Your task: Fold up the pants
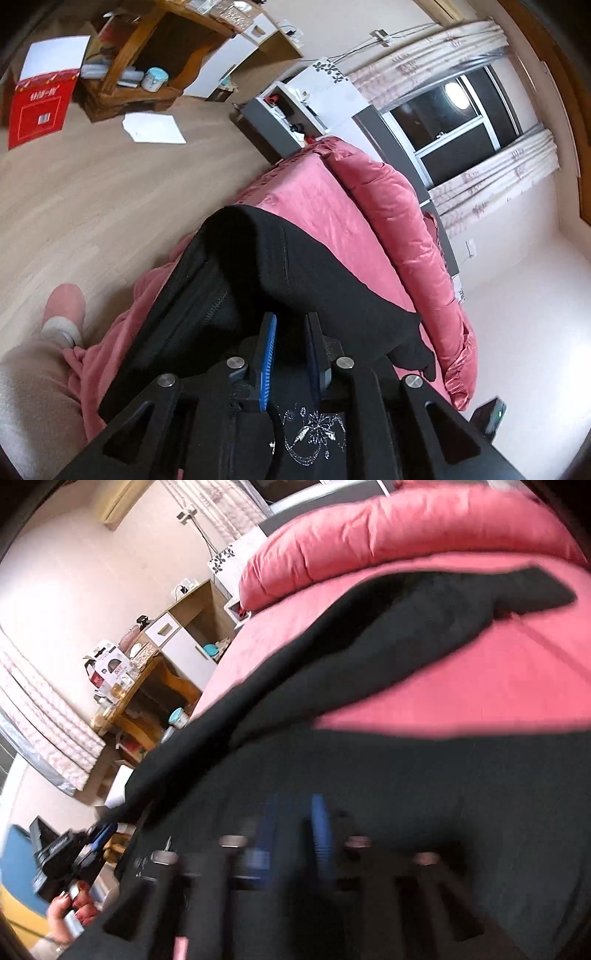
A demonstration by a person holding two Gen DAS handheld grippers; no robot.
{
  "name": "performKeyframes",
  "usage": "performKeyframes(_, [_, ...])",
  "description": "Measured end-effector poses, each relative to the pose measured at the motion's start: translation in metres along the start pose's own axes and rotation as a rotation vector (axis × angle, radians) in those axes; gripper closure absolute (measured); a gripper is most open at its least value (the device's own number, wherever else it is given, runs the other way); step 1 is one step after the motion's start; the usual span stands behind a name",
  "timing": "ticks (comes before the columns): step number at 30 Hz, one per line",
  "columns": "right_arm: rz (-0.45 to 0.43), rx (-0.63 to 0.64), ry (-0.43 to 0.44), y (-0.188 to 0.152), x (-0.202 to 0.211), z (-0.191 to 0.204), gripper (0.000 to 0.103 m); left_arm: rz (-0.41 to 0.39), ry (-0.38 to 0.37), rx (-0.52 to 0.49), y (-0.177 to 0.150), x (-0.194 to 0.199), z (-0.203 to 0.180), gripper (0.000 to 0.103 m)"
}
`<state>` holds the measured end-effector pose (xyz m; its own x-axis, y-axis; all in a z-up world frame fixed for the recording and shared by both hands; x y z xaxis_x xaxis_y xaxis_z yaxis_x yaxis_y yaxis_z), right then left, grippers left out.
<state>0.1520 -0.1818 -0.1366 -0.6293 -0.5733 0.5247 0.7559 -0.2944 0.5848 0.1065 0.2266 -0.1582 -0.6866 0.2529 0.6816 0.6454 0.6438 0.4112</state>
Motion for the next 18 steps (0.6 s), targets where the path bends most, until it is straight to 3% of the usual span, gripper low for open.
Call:
performKeyframes(1, [-0.006,0.012,-0.017,0.014,-0.002,-0.001,0.035,0.007,-0.006,0.011,0.000,0.000,0.000,0.085])
performKeyframes(2, [-0.014,0.020,-0.027,0.031,-0.006,-0.001,0.034,0.014,-0.008,0.018,-0.001,-0.001,-0.001,0.077])
performKeyframes(5, [-0.046,0.026,-0.012,0.076,-0.016,0.001,0.034,0.034,-0.018,0.011,-0.005,-0.001,-0.010,0.068])
performKeyframes(10, [-0.010,-0.072,-0.071,0.123,-0.058,-0.018,0.034,0.100,-0.042,0.041,-0.018,-0.014,-0.016,0.042])
performKeyframes(13, [-0.016,-0.144,-0.080,0.133,-0.077,-0.034,0.035,0.201,-0.066,0.084,-0.030,-0.034,-0.017,0.040])
performKeyframes(15, [-0.015,-0.175,-0.071,0.135,-0.085,-0.045,0.056,0.224,-0.063,0.077,-0.035,-0.042,-0.020,0.042])
performKeyframes(16, [-0.006,-0.182,-0.060,0.137,-0.091,-0.045,0.083,0.220,-0.063,0.066,-0.036,-0.044,-0.023,0.043])
performKeyframes(17, [0.012,-0.189,-0.057,0.137,-0.096,-0.046,0.092,0.225,-0.062,0.052,-0.037,-0.047,-0.026,0.051])
performKeyframes(18, [0.019,-0.195,-0.060,0.135,-0.097,-0.048,0.092,0.244,-0.049,0.039,-0.039,-0.051,-0.027,0.061])
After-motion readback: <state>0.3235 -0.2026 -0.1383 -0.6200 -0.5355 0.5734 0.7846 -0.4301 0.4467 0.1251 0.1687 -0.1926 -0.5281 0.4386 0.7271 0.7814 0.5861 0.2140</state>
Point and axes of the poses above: each gripper's, at about its wrist camera, not at the fingertips, and x roughly against the way its jaws point, z to its left, y to its top, the point moved 7 cm from there along -x, roughly the way its jaws point, and after that the axes turned 14 degrees about y, right-handed, at the moved point
